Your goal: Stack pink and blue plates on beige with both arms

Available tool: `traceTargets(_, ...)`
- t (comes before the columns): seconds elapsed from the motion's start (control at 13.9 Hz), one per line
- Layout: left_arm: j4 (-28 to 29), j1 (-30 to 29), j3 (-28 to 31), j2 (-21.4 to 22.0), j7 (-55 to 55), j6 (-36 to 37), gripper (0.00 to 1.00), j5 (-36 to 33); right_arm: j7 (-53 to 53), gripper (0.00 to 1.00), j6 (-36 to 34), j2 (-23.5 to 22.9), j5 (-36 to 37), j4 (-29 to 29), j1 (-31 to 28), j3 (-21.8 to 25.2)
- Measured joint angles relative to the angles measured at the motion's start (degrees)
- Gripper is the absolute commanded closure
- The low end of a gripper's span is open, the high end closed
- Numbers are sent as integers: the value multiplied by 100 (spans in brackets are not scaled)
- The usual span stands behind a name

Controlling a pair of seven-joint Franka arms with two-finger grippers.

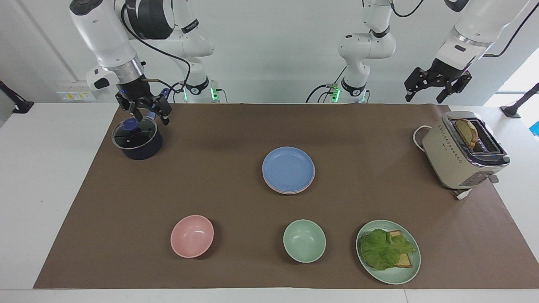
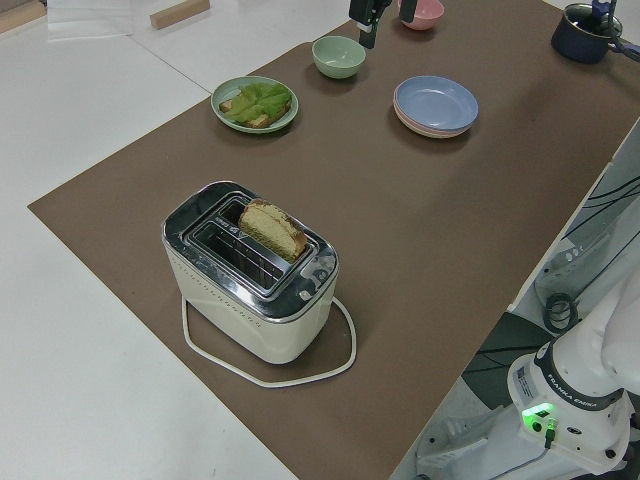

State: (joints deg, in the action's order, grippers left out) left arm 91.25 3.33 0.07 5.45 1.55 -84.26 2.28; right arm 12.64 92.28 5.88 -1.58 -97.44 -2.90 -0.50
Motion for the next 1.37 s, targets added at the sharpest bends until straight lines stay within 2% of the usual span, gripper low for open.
traceTargets(0.29, 0, 0, 0, 0, 0, 0, 0, 0, 0, 0, -301, -111, 163, 334, -23, -2)
traceTargets(1.37, 0, 0, 0, 0, 0, 0, 0, 0, -1, 0, -335, -259, 165, 474, 29, -78)
